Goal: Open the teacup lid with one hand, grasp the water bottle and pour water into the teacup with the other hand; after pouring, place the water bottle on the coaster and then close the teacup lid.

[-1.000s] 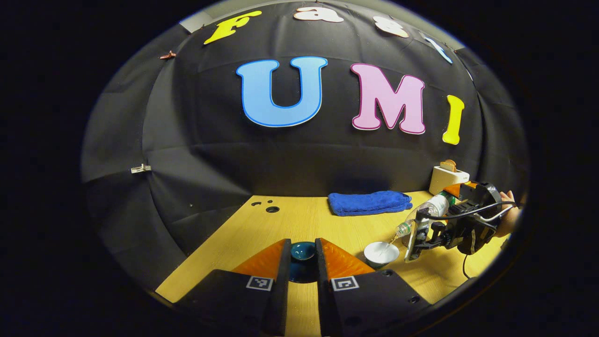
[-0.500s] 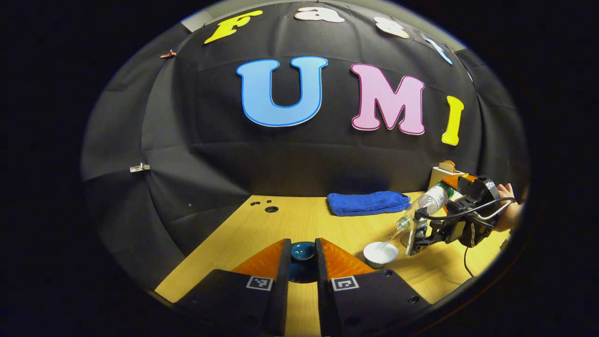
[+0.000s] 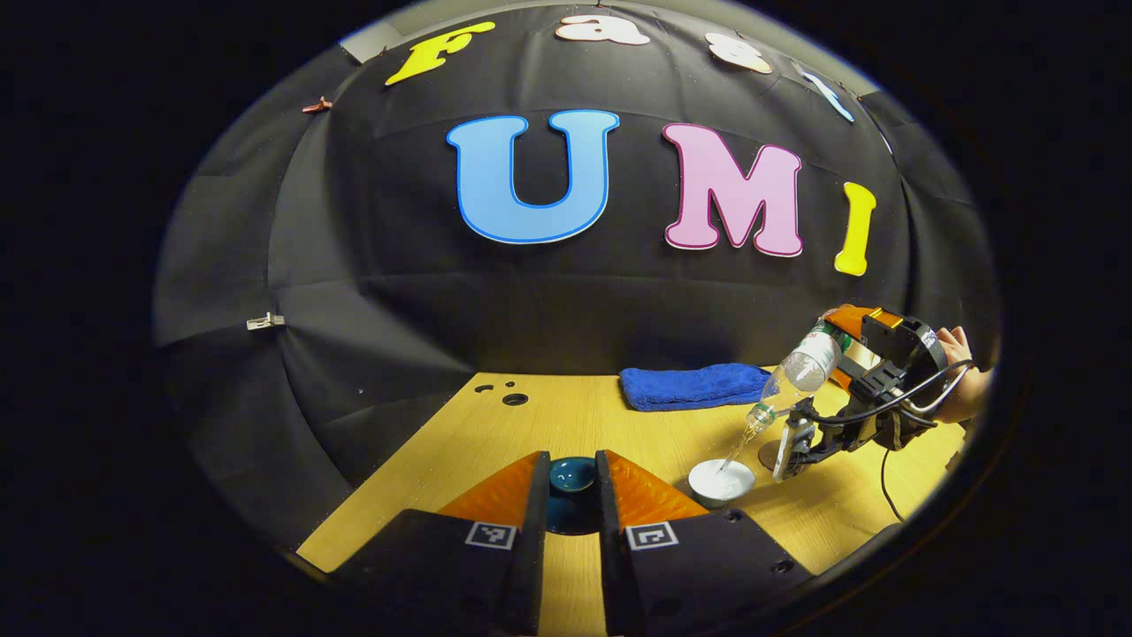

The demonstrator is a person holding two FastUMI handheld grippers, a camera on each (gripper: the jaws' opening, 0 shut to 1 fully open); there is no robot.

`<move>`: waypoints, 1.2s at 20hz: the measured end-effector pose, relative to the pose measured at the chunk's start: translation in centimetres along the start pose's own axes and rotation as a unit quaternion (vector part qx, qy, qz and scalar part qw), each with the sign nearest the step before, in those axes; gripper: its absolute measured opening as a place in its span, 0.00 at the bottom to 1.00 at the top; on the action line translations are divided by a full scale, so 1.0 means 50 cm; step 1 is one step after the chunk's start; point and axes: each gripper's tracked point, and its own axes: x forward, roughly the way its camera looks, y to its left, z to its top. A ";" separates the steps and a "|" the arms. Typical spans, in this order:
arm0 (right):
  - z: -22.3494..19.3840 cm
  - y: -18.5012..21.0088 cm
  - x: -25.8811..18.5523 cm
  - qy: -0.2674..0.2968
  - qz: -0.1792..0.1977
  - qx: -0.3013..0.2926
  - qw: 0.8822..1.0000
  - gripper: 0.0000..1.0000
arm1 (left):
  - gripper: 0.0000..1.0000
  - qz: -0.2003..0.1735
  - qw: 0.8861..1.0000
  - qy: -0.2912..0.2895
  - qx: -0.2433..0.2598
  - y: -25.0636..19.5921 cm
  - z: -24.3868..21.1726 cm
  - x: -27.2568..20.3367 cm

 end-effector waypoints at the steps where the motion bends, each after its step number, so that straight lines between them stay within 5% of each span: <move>1: 0.000 -0.004 0.005 -0.003 -0.004 -0.002 1.000 0.74 | 0.30 0.000 1.000 -0.001 -0.001 0.000 0.000 0.000; 11: -0.002 -0.105 0.021 -0.039 -0.087 -0.044 0.994 0.74 | 0.31 0.002 1.000 -0.008 -0.005 0.005 0.006 -0.002; 18: -0.001 -0.137 0.021 -0.044 -0.105 -0.050 0.992 0.74 | 0.31 0.003 1.000 -0.008 -0.008 0.019 0.005 -0.003; 21: 0.002 -0.114 0.025 -0.042 -0.087 -0.038 0.995 0.74 | 0.27 0.005 1.000 -0.005 -0.010 0.025 -0.003 0.000; 24: 0.016 -0.024 0.021 -0.032 -0.012 0.017 0.999 0.74 | 0.31 0.005 1.000 0.001 -0.010 0.026 -0.014 0.001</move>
